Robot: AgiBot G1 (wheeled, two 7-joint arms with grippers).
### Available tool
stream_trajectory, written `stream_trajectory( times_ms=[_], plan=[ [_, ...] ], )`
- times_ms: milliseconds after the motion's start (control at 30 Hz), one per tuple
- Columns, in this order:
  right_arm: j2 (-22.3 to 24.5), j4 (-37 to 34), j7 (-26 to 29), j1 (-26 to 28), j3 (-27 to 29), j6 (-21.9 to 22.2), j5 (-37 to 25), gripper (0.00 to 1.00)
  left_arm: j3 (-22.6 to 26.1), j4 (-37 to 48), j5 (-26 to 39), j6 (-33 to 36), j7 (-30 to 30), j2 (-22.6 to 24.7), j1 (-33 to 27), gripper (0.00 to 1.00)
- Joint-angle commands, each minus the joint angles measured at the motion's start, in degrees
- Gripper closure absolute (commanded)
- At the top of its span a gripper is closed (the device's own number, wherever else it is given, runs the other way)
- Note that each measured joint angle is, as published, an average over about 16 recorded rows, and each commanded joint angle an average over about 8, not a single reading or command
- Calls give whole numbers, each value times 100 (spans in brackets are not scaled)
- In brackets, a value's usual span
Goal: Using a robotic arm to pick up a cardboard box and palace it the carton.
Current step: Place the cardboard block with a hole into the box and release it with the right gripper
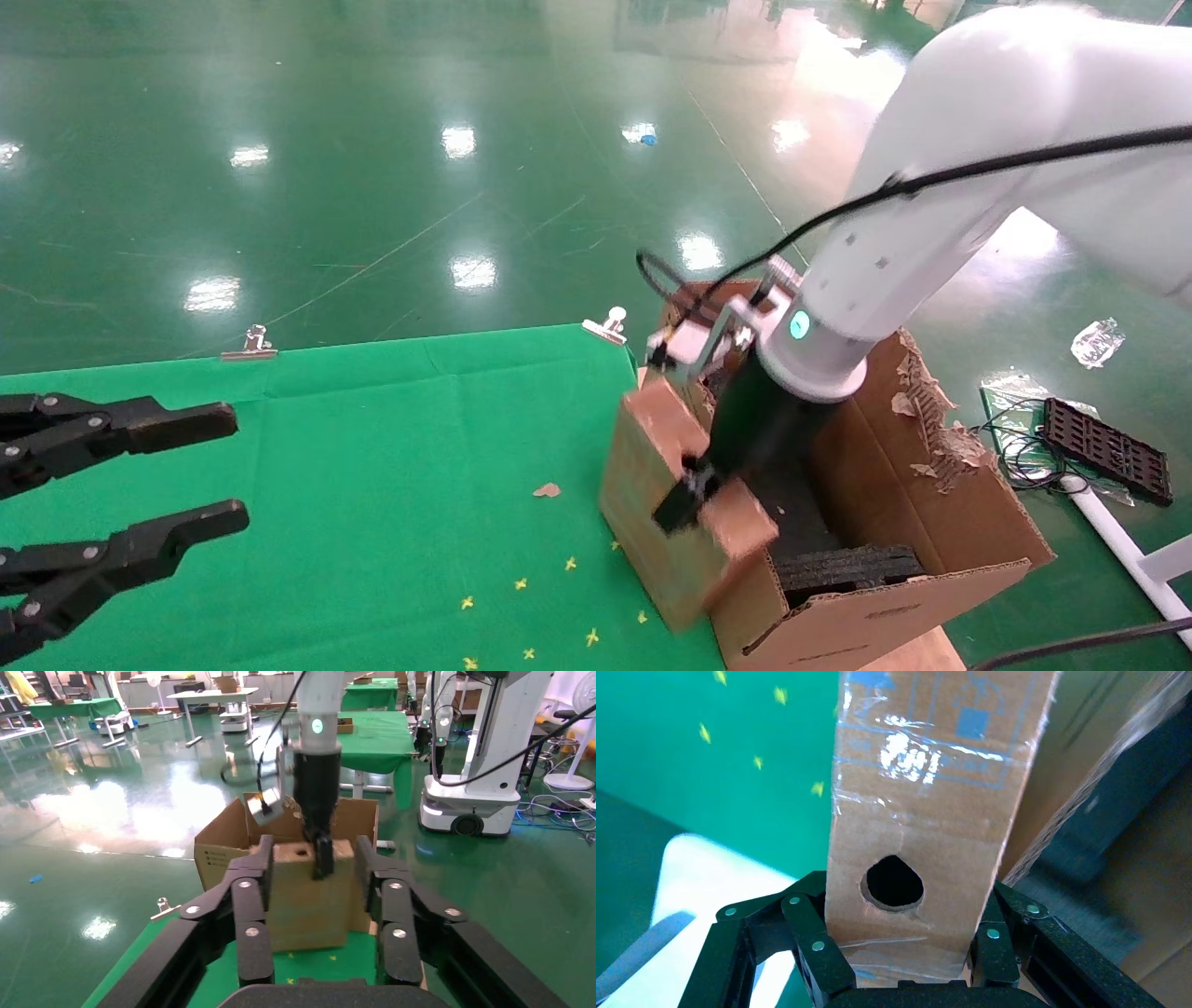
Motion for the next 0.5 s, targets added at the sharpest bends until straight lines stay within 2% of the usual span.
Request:
stream_trajectory(
  times_ms=[33, 267, 500],
  plan=[
    [111, 111, -149, 75, 69, 93, 8, 100, 1, 0, -1, 0, 0, 0, 0, 100],
    [820, -188, -1089, 726, 674, 458, 328, 100, 3, 0, -2, -1, 2, -1, -1, 100],
    [1220, -963, -1528, 1265, 824, 502, 25, 100, 6, 0, -4, -3, 3, -2, -1, 100]
  ],
)
